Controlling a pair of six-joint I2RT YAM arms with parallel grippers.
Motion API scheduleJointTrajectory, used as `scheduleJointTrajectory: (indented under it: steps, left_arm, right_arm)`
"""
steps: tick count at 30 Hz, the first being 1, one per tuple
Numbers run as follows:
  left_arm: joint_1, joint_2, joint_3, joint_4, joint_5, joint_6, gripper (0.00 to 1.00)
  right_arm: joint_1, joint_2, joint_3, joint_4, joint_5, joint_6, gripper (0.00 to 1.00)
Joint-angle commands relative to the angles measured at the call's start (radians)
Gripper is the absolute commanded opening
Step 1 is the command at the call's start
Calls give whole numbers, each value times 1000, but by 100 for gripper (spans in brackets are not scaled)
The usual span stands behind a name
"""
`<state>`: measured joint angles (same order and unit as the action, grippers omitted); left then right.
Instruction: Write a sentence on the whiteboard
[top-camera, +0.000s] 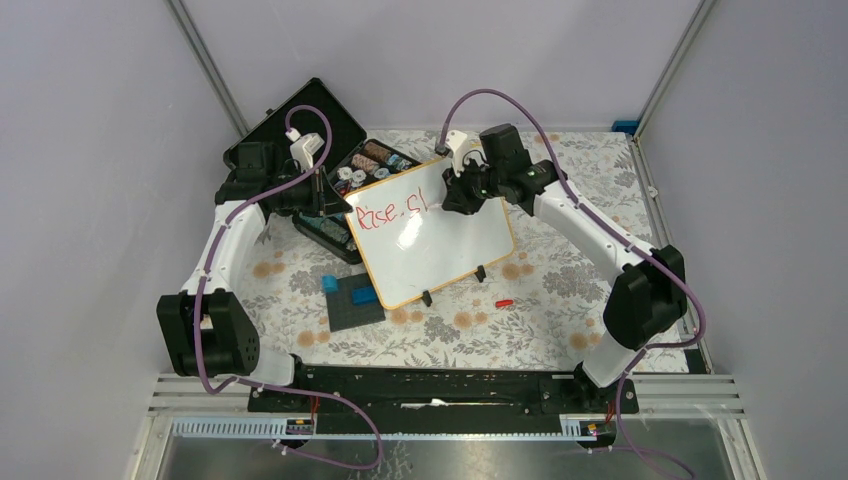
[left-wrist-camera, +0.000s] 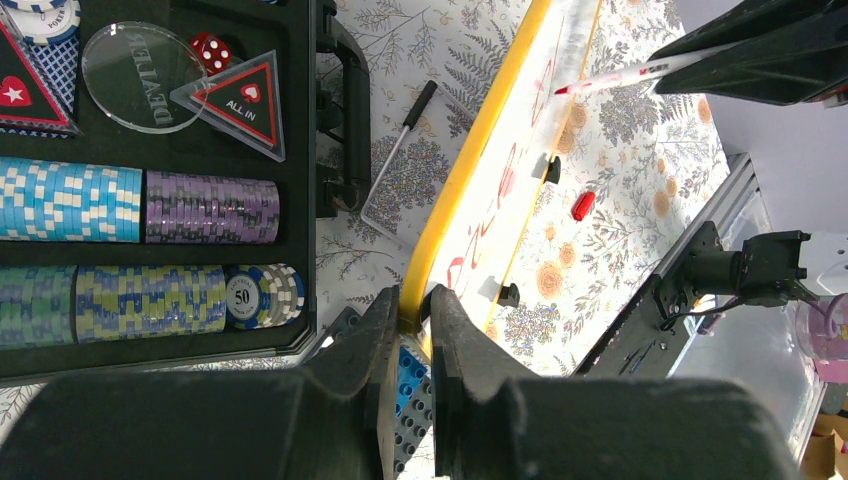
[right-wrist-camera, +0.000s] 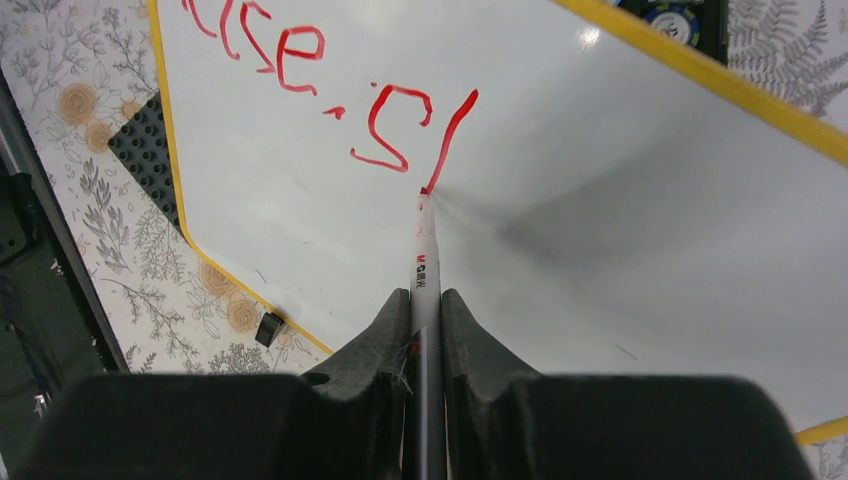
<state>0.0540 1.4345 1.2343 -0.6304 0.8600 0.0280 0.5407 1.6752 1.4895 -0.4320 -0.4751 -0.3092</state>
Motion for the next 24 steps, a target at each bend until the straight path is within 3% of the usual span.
scheduleJointTrajectory:
  steps: [1,24]
  left_arm:
    - [-11,-33,-1,31,-21,25,0]
    - [-13,-32,1,31,-26,26,0]
  right_arm:
    - [3,-25,88,25,-18,10,0]
    - [1,44,132,32,38,5,0]
